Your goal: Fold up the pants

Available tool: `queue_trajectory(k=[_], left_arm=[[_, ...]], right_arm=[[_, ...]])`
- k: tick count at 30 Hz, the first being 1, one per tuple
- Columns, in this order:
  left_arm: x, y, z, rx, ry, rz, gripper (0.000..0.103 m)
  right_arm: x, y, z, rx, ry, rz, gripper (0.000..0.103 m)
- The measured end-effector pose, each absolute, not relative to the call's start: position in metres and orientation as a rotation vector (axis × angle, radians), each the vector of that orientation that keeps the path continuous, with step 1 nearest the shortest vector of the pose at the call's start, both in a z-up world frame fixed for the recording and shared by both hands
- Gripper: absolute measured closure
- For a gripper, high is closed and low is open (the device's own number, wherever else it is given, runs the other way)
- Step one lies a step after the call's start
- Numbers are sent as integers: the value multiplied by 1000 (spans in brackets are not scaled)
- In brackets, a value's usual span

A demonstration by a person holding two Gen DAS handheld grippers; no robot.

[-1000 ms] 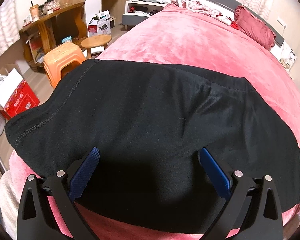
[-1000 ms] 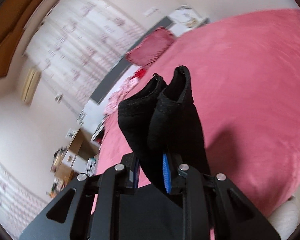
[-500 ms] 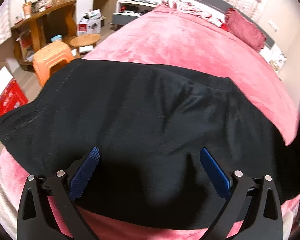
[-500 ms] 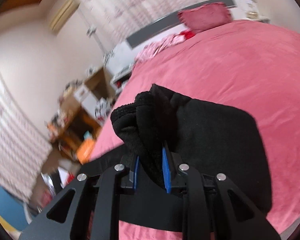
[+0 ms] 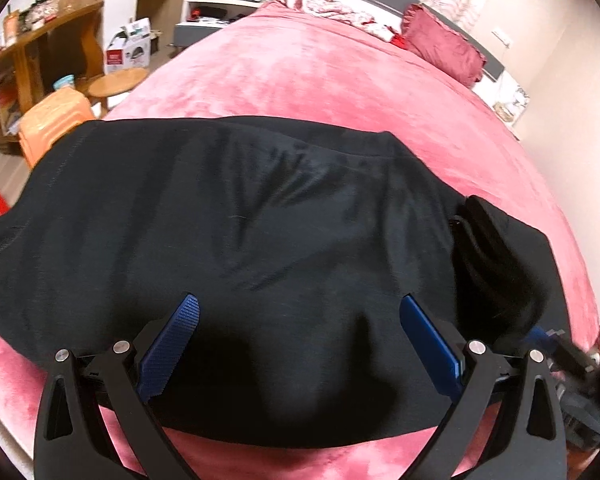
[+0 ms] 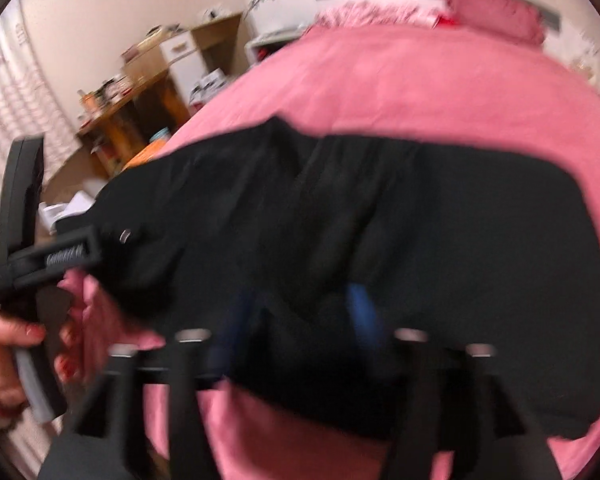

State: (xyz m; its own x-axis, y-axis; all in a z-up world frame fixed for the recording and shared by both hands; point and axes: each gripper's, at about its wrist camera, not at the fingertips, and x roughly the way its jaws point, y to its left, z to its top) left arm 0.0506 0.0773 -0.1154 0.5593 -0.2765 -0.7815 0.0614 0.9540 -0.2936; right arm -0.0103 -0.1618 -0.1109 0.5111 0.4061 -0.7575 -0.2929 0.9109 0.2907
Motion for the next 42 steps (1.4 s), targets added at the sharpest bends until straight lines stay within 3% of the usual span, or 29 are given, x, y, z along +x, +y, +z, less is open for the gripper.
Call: queue_trajectory(k=[1, 12, 16, 17, 19, 20, 21, 24, 28, 36, 38, 40, 42], left_arm=[[51, 75, -116, -252, 961, -221, 3], [65, 15, -104, -343, 996, -435, 3], [86, -32, -111, -263, 1049, -494, 4], [90, -41, -114, -247, 1058, -500, 7], [96, -61, -122, -205, 1090, -515, 46], [96, -68, -125, -176, 1101, -512, 55], [96, -71, -125, -169, 1101, -524, 70], [90, -75, -115, -143, 1080, -533, 87], [80, -62, -97, -176, 1058, -534, 89], [77, -56, -128, -75, 1028, -490, 88], [72, -55, -128, -49, 1017, -490, 84], [73, -48, -130, -85, 1015, -481, 71], [74, -38, -131, -172, 1029, -479, 64]], right_arm=[[-12, -166, -114, 166, 962, 453, 17], [-2, -287, -77, 497, 782, 176, 17], [10, -326, -81, 526, 762, 10, 26], [13, -333, -83, 530, 757, -14, 34], [19, -336, -88, 514, 766, -15, 48], [23, -334, -92, 484, 774, -11, 51], [24, -333, -94, 452, 778, -7, 52], [24, -327, -94, 393, 785, 1, 55], [17, -318, -94, 410, 765, 59, 56], [18, -291, -134, 197, 819, 57, 54], [19, -282, -138, 136, 808, 55, 45], [17, -277, -141, 114, 796, 61, 34], [17, -268, -146, 72, 782, 65, 28]])
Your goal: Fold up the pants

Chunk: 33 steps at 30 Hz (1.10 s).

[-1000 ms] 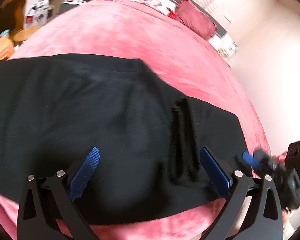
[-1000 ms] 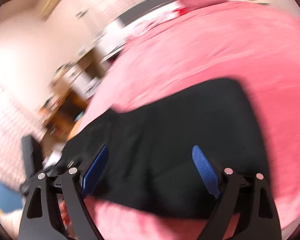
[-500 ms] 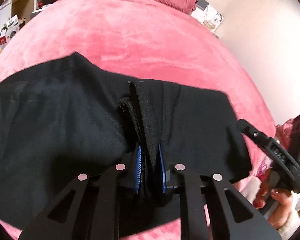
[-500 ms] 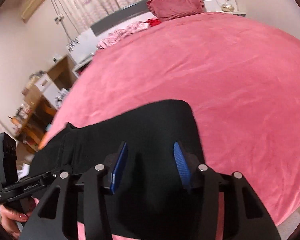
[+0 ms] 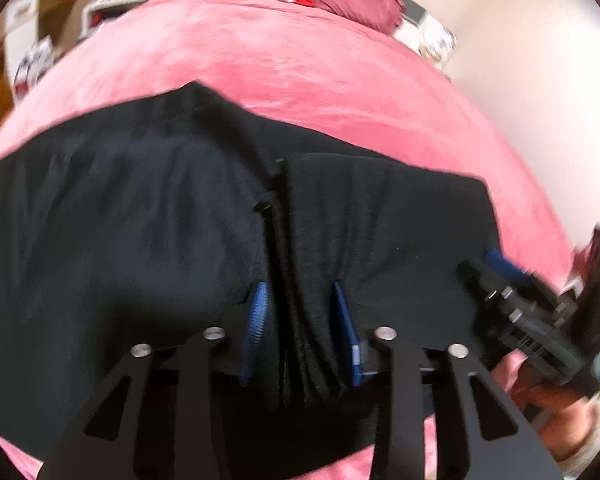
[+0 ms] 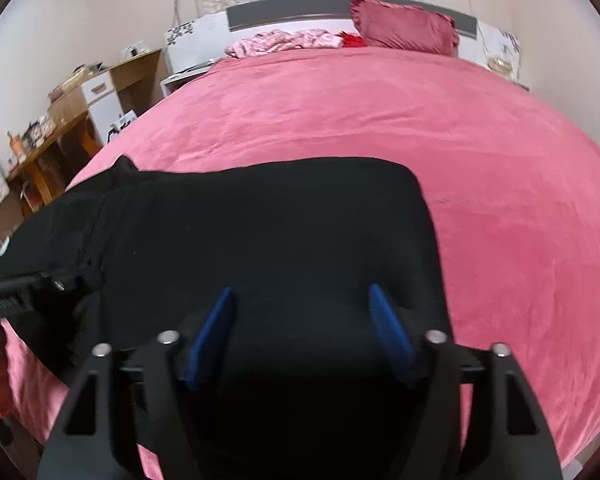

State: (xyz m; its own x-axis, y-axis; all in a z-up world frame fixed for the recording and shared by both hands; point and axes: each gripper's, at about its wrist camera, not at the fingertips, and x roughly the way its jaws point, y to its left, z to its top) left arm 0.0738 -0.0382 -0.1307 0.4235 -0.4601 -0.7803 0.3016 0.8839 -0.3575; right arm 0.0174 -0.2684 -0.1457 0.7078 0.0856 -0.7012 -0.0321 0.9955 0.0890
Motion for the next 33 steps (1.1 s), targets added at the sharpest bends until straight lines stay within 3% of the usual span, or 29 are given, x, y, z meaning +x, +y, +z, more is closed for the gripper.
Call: queue_trajectory(k=[6, 11, 19, 26, 33], left_arm=[[47, 6, -109, -247, 996, -384, 25], [21, 62, -95, -293, 946, -252, 25], [-11, 147, -111, -729, 1024, -95, 25], [-23, 176, -122, -762, 1094, 31, 25], [-16, 191, -123, -763, 1026, 50, 25]], right_arm=[[14, -267, -149, 87, 743, 86, 20], [2, -256, -135, 66, 671, 134, 15], [-5, -234, -128, 71, 652, 298, 15], [2, -243, -136, 128, 696, 279, 15], [1, -237, -138, 104, 702, 276, 10]])
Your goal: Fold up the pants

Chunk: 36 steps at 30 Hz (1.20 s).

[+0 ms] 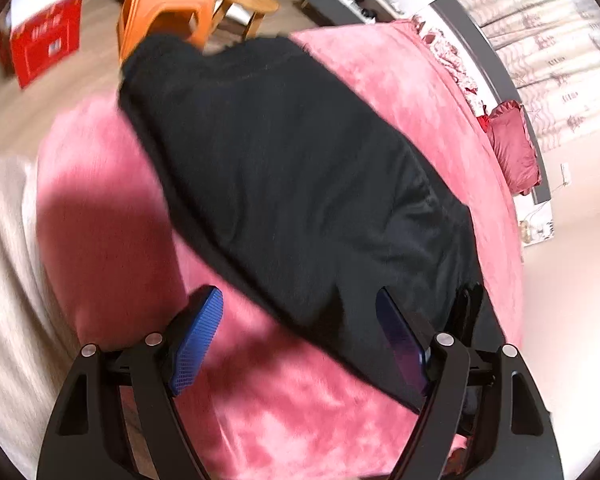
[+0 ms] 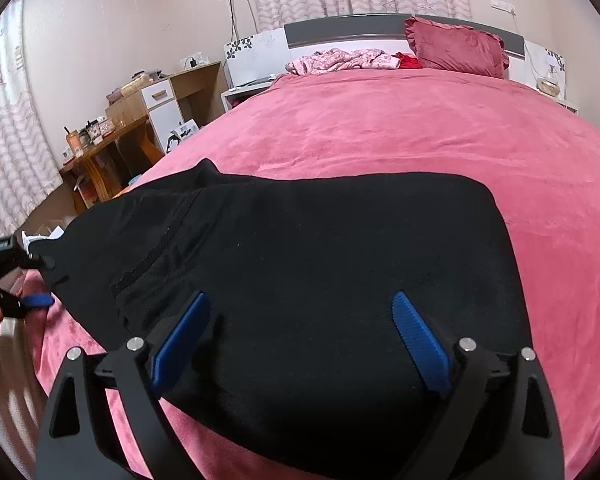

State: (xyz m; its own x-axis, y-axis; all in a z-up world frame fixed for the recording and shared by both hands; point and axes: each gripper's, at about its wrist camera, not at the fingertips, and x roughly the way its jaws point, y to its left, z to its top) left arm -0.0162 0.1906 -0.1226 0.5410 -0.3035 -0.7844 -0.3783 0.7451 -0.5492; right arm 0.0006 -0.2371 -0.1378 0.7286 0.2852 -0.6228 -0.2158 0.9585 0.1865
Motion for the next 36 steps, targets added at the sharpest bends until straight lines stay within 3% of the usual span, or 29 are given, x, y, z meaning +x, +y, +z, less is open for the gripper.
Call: queue_trajectory(k=[14, 21, 23, 25, 27, 36], left_arm=[[6, 219, -114, -723, 843, 116, 25], [21, 207, -113, -605, 866, 156, 26], [23, 203, -113, -559, 885, 187, 35], [23, 204, -114, -533, 908, 229, 55], [22, 206, -118, -514, 927, 259, 65], [18, 201, -108, -428, 907, 279, 82]], right_arm=[[1, -237, -139, 96, 708, 271, 10], [2, -237, -140, 89, 715, 267, 10], [2, -237, -140, 86, 716, 265, 10], [1, -236, -141, 83, 717, 263, 10], [1, -235, -141, 78, 719, 262, 9], [1, -235, -142, 76, 720, 261, 9]])
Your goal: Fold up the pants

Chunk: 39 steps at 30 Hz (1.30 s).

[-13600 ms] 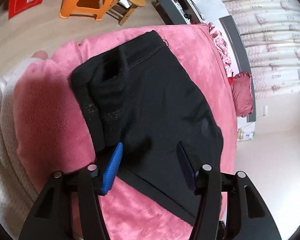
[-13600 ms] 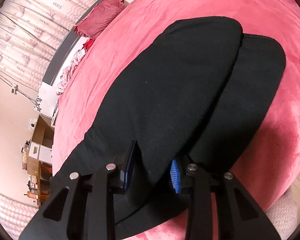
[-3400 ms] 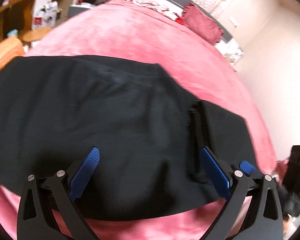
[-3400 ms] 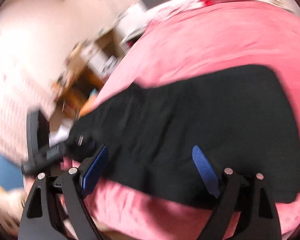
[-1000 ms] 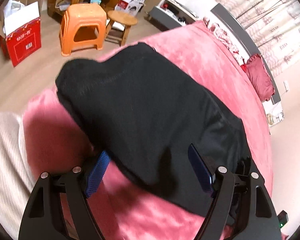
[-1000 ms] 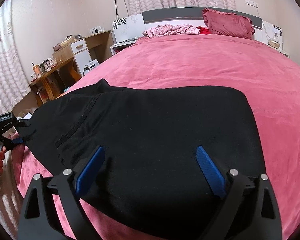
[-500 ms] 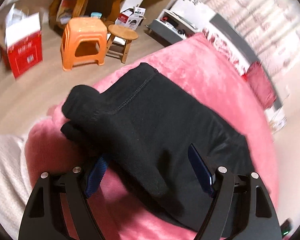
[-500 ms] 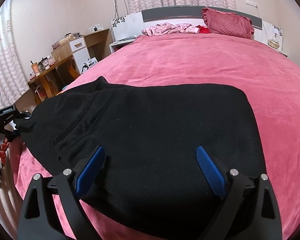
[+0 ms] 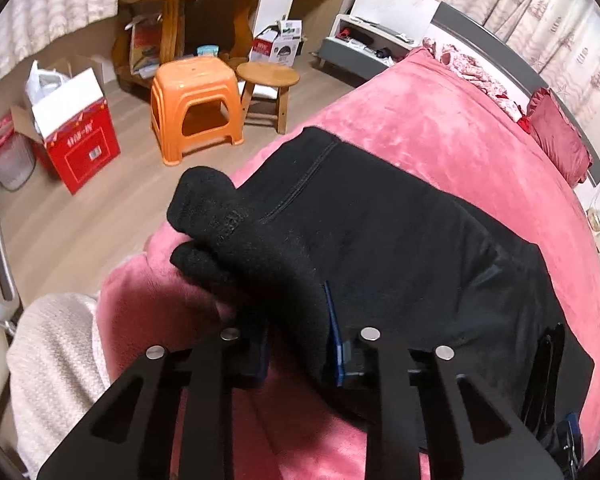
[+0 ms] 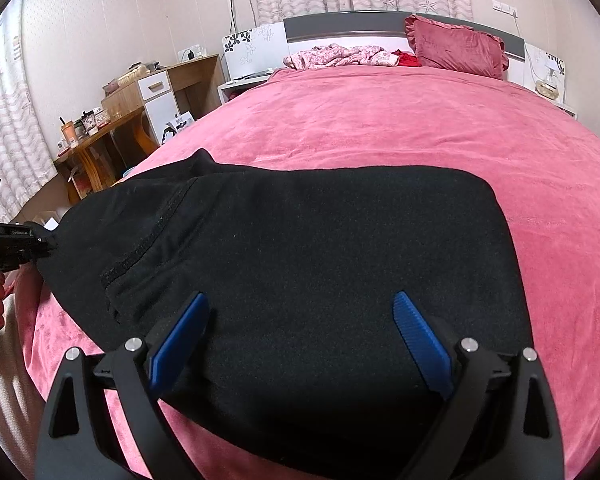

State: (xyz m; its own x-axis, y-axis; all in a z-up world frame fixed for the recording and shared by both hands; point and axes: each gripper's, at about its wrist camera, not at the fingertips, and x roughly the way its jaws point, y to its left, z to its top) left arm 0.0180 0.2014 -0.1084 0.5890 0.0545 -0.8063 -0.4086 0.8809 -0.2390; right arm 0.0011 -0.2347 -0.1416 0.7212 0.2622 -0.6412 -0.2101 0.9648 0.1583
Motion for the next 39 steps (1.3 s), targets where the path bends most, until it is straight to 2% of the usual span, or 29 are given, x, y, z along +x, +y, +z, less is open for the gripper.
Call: queue_trajectory(k=[5, 23, 31, 39], left_arm=[[14, 193, -91, -392, 855, 263, 86], [7, 149, -45, -286, 735, 176, 88], [6, 134, -30, -253, 695, 130, 89], [3, 103, -12, -181, 644, 41, 90]], right_arm=[[1, -235, -142, 77, 719, 262, 9], [-5, -259, -124, 113, 633, 32, 7], [5, -257, -133, 81, 703, -26, 2], [6, -259, -136, 89, 707, -19, 2]])
